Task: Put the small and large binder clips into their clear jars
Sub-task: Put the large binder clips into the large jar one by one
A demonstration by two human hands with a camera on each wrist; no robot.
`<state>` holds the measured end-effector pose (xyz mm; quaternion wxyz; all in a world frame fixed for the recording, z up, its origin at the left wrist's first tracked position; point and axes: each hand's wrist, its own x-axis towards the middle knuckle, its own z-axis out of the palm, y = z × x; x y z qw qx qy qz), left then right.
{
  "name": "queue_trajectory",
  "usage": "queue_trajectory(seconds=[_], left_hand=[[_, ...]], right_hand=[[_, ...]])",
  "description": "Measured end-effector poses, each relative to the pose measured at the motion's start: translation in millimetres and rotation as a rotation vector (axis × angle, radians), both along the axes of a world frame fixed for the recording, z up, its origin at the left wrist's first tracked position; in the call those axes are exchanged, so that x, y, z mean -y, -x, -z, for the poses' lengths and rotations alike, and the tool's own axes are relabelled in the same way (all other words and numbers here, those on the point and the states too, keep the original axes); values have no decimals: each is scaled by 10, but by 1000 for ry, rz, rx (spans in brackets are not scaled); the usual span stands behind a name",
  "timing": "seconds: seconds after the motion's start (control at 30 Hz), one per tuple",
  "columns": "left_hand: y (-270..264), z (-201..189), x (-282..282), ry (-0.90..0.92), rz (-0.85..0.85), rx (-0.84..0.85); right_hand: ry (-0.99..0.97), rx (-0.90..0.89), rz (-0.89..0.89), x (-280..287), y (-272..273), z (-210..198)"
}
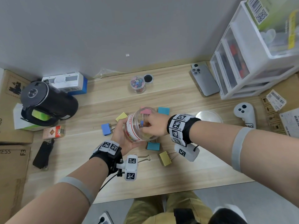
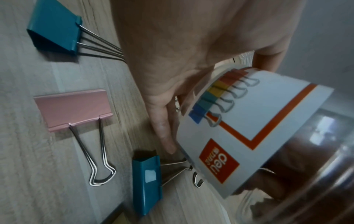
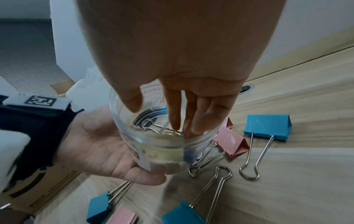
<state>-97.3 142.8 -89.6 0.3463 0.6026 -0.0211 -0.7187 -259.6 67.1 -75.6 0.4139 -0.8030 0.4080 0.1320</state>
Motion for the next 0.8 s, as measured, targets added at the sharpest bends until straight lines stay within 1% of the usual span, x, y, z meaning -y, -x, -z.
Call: queue_trajectory(seconds=[0.13,0.23,0.37,0.5,0.6,0.67,0.8], left_hand=[[-24,12,-9,-5,0,-19],[-29,2,7,-7,-6,-30],[-39,-6,37,4,-10,-34],[-29,-7,62,26,-6,-61],[-35,7,72,26,-18,-65],[-47,14,73,28,-24,-65],[-97,48,56,-6,-74,-46]], right_hand=[[-86,25,7,33,1,-47],[-32,7,-10,48,-21,-57],[55,-5,-116,45,-53,-92],[-20,40,-153,16,-76,-107],[-5,47,-158,18,-93,-86],[22,90,-113,35,-82,-106],[193,353,113,152,32,-174]])
